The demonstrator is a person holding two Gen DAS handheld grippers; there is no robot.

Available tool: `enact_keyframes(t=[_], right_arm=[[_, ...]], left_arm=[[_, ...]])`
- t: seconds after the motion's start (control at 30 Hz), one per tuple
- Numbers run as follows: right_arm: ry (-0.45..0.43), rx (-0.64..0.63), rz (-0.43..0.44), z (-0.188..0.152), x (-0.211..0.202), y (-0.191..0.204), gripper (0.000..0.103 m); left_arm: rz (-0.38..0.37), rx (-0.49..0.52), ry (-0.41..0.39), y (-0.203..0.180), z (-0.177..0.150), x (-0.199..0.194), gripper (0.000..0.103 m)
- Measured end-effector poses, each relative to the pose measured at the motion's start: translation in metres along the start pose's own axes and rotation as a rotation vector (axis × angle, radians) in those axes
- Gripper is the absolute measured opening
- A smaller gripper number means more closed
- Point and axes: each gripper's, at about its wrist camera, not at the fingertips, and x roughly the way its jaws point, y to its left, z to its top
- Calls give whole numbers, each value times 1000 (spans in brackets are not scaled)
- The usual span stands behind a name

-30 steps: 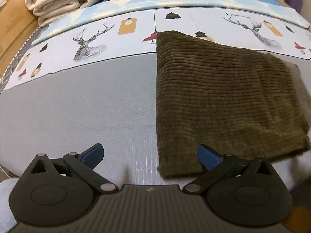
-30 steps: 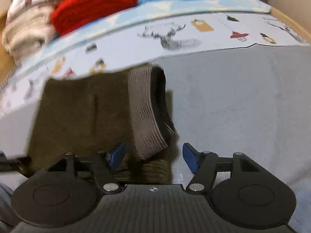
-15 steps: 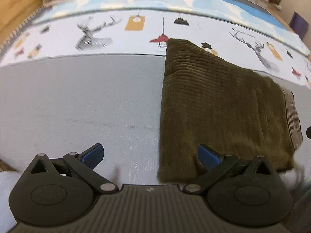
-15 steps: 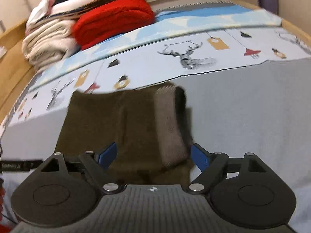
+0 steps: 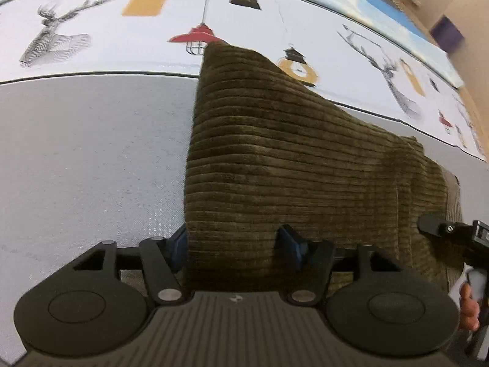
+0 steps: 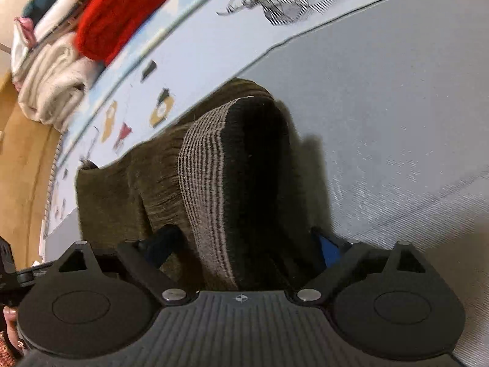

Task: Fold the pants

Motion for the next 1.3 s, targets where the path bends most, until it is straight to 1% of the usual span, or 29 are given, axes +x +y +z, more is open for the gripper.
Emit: enact_keyframes(t=[0.07,0.1,0.17,0.23,0.27,0.33,0.47,0.63,0.73,0.8,0.83,0.9,0.93,0.97,1.03,1.1,1.13,1.17,1.2,1.23,1.27,1.3], right_arm=[[-6,45,23,1,-3,-9,70],[-6,45,24,1,-4,-9,68],[-23,2,-4,0,-6,2,60],[-49,-85,-48,1,-8,19,57],[-61,-109,-54,4,-9,21,56],[-92,-123,-42,16,-12,24,54],[-138,-147,-52,51,-11,21,54],[-176,-118,-69,98,-3,-2,54],[-193,-102,-66,123,0,-18,54],[-205,-95,-72,136,2,-24,54],[-207,-97,-78,142,3,-27,54],[-209,-95,-86,145,6,-31,57],[-210,-91,-97,143,9,-34,63],[-217,-91,-111,140,9,-35,68],[-224,-116,-164,136,2,-29,70],[-242,-188,-218,130,-16,-13,71],[-266,-246,-254,123,-29,-2,70],[-279,-280,-272,117,-38,4,71],[-291,-309,-274,109,-49,12,71],[-288,-329,-261,102,-55,17,70],[-271,-364,-241,93,-58,23,68],[-255,-401,-240,85,-56,28,65]], left_arm=[[12,-1,-19,-6,-2,-1,59],[19,-5,-23,-8,-3,-1,57],[40,0,-43,-17,-4,-7,47],[72,35,-55,-27,-2,-10,46],[83,47,-55,-32,0,-10,46],[79,41,-52,-37,9,-7,46],[55,33,-51,-54,46,8,45],[56,80,-61,-93,100,33,45],[54,98,-66,-112,126,46,45],[54,103,-71,-122,137,54,45],[55,105,-73,-124,139,57,46],[71,107,-76,-126,136,62,53],[73,111,-87,-123,131,61,60],[80,120,-107,-121,127,58,72],[124,130,-118,-116,116,46,84],[128,142,-150,-109,97,28,84],[114,145,-166,-105,85,18,84],[102,147,-173,-102,74,10,84],[93,155,-178,-99,63,4,84],[99,168,-182,-98,54,1,85],[122,186,-187,-99,49,2,88],[151,207,-195,-100,44,6,90]])
